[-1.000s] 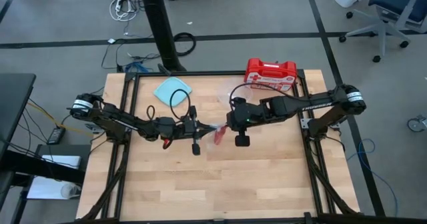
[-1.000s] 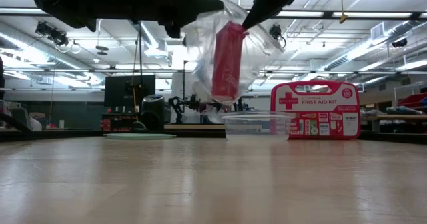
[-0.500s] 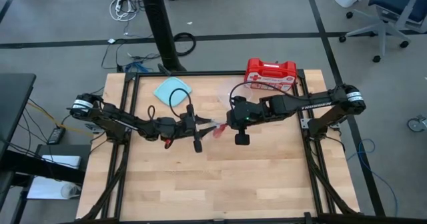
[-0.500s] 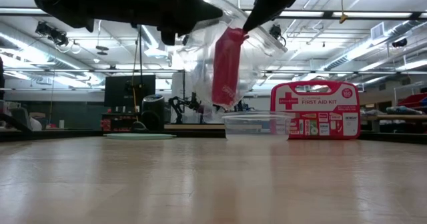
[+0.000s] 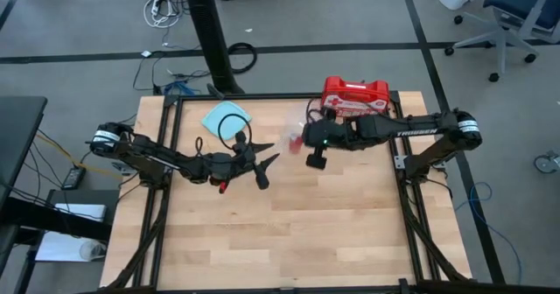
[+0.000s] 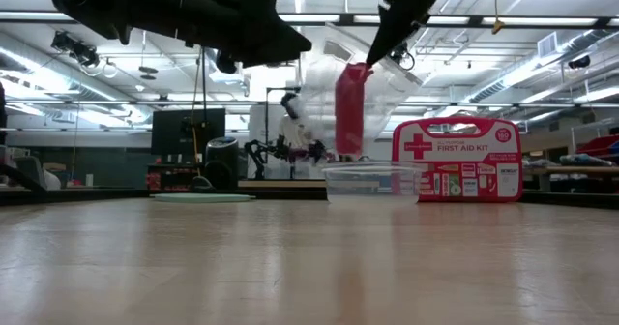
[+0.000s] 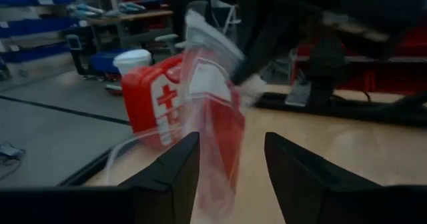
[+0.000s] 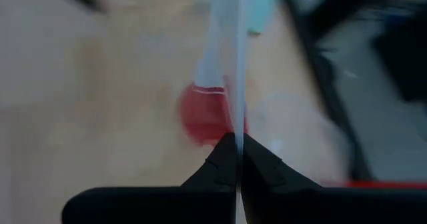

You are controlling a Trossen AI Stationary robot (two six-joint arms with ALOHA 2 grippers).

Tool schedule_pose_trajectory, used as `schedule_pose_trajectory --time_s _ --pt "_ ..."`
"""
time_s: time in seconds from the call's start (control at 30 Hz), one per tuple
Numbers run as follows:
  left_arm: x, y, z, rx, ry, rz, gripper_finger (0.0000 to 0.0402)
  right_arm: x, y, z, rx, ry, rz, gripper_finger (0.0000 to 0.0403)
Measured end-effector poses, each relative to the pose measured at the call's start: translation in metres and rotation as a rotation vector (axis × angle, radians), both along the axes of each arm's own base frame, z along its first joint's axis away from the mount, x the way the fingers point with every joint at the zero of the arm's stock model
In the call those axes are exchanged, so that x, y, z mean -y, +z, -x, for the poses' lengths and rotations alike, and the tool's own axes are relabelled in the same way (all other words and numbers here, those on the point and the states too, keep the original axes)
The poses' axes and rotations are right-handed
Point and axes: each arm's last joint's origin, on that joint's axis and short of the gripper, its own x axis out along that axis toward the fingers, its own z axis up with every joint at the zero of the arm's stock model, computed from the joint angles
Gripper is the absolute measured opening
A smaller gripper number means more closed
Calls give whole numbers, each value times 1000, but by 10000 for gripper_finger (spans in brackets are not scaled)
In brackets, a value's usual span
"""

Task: Roll bandage
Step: Put the transparent zip bag with the red bandage into the transparent ood container

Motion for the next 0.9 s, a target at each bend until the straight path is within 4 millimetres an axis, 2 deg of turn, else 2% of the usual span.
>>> schedule_pose_trajectory --time_s 0.23,0.4,0.53,0.7,0.83,0.9 --pt "0 0 1 -27 12 -19 173 32 7 11 1 -179 82 2" --pt "0 0 1 -13 12 4 173 59 3 15 -23 -251 64 2" --pt "0 0 1 -12 4 5 173 68 0 16 -44 -266 39 2" --pt "0 0 1 -6 2 8 173 77 -21 12 -159 -253 -32 2" --pt "0 1 1 0 1 10 173 81 -40 3 -219 -197 -164 2" --pt "0 1 1 -1 -1 10 173 83 -44 0 -214 -151 -226 2"
